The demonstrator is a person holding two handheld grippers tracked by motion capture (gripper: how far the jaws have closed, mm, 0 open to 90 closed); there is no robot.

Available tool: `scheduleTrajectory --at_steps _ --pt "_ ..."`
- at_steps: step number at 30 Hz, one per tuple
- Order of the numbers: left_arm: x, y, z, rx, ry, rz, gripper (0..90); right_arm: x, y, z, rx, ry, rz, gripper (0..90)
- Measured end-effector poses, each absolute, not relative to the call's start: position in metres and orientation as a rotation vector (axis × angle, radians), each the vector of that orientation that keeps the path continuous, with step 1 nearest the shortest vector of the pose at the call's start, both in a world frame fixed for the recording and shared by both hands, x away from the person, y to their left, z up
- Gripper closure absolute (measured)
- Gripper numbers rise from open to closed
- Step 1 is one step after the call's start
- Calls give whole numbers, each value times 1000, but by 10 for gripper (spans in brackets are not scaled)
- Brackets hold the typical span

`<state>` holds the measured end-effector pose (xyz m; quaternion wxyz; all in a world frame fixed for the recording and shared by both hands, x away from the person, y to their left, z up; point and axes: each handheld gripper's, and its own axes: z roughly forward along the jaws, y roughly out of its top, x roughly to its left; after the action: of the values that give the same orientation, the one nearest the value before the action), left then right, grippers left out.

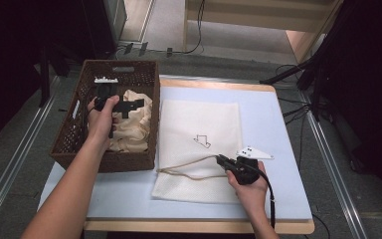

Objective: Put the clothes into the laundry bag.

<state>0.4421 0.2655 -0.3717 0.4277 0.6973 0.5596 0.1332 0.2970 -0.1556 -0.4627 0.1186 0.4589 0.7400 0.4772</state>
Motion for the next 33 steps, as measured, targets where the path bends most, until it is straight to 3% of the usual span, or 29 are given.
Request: scheduleTrajectory --at_steps 2,5,10,17,20,21,24,25,27,28,30,31,33 --pt "449 270 -377 1777 1428 379 69 297 -156 -463 1340 2165 1396 880" --pt "458 276 -391 1806 1455 288 20 297 -156 -463 1338 2169 1395 879" --pt "467 277 -406 1899 1565 309 7 298 -157 -463 1339 2173 1402 879" --pt "472 288 -426 1905 1838 232 0 297 -157 -462 1334 2178 1404 879" --pt "472 278 -429 1999 1856 300 0 297 -158 -462 1338 2178 1404 878" --pt "471 274 -429 2043 1846 323 22 297 -158 -462 1338 2179 1406 879" --pt "470 270 -426 2075 1813 313 263 296 -157 -462 1342 2182 1398 879" --pt "469 270 -423 2074 1803 284 324 296 -157 -462 1340 2185 1397 879" --pt "468 270 -421 2028 1782 178 535 297 -157 -462 1343 2184 1397 879" --pt "468 270 -419 2005 1747 126 585 297 -157 -462 1341 2186 1395 879" --pt "466 264 -420 1949 1603 -112 641 297 -156 -463 1342 2188 1392 879" --pt "465 259 -419 1955 1543 -161 646 297 -156 -463 1341 2190 1390 879" --pt "463 250 -414 2019 1482 -85 621 298 -155 -463 1343 2193 1390 879"
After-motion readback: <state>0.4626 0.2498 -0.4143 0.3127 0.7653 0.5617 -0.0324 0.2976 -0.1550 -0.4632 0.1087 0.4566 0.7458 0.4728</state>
